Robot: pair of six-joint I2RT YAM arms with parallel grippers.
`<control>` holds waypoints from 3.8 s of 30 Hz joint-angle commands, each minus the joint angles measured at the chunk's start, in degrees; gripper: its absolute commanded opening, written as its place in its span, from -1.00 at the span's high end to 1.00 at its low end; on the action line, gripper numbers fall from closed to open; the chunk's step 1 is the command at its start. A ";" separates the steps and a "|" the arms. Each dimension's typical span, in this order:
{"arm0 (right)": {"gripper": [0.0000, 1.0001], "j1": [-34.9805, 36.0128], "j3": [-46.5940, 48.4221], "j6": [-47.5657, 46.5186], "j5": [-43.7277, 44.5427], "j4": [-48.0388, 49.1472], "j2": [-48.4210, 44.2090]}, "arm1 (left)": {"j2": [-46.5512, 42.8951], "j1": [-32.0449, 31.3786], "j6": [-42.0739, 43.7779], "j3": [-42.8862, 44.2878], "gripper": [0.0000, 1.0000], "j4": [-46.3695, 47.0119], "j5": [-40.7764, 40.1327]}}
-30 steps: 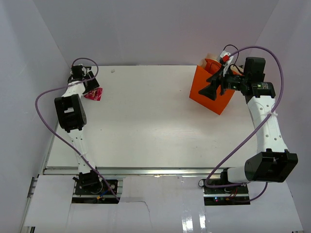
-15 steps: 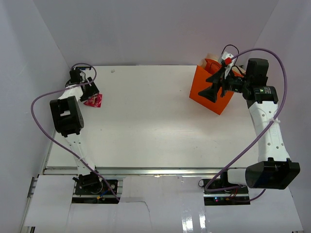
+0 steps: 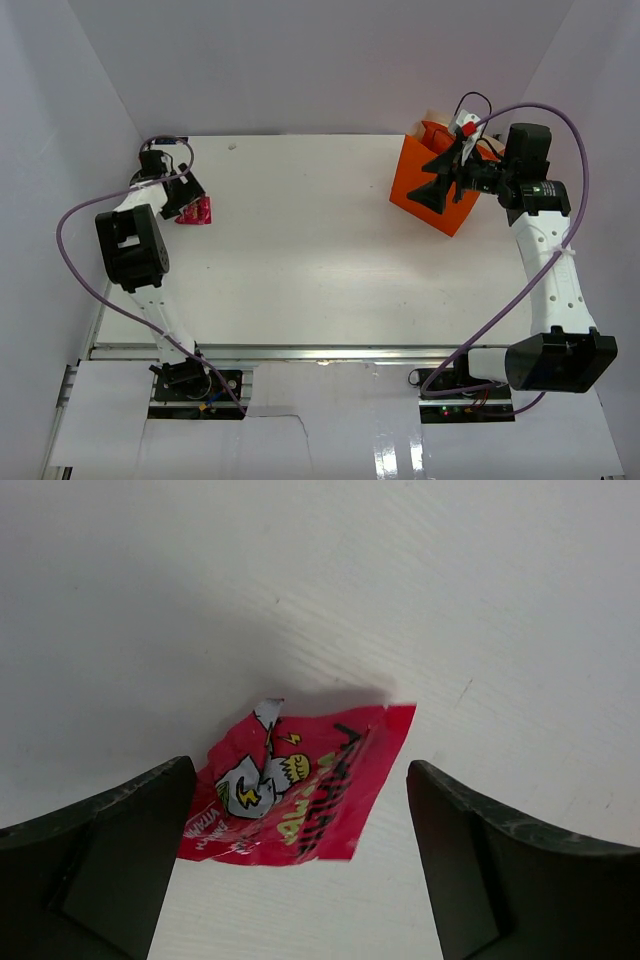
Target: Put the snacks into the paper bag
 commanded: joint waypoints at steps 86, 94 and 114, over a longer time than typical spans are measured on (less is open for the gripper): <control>0.85 17.23 12.49 10.68 9.13 12.36 10.28 | -65.91 -39.23 -17.43 -49.56 -0.96 30.49 16.42; 0.85 3.26 23.76 14.88 36.73 17.53 7.46 | -70.22 -39.14 -12.58 -49.64 -0.96 22.37 11.49; 0.85 -8.89 18.57 7.86 15.95 12.99 18.35 | -77.86 -39.14 -13.63 -54.74 -0.96 18.86 10.79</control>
